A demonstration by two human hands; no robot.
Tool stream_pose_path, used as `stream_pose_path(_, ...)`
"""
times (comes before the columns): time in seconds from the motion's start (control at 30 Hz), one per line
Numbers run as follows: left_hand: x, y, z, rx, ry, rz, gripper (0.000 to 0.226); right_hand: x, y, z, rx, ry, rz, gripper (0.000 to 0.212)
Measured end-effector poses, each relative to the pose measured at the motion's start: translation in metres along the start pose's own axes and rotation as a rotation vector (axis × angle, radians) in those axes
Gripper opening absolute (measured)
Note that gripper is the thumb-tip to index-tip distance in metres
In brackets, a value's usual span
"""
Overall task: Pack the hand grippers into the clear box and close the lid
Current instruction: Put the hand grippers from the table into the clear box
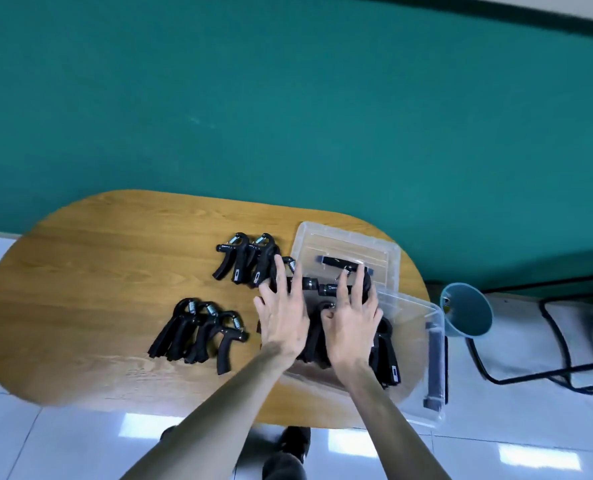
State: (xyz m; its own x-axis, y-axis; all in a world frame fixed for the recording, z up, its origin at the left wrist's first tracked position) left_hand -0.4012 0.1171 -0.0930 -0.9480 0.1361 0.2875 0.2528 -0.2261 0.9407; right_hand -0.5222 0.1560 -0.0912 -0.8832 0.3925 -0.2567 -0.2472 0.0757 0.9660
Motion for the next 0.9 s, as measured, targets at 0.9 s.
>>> stream_pose_path(0.9, 0.068, -0.149, 0.006, -0.249, -0.09, -0.138, 0.093, 0.156, -0.099, 0.012, -0.294, -0.153, -0.123, 0.079)
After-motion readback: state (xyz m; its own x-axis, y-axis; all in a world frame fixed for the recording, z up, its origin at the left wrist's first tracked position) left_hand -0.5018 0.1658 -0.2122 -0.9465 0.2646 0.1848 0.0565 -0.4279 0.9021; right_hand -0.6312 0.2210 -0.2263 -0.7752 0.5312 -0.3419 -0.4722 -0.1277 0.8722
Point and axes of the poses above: each hand's wrist, its own z-axis away from the middle knuckle, its own y-axis out of the back of the hand, x = y × z, the point moved 6 cm from there along -z, towards the middle knuckle, and after that the axes turned 2 degrees about -z, right-handed, at the moved point
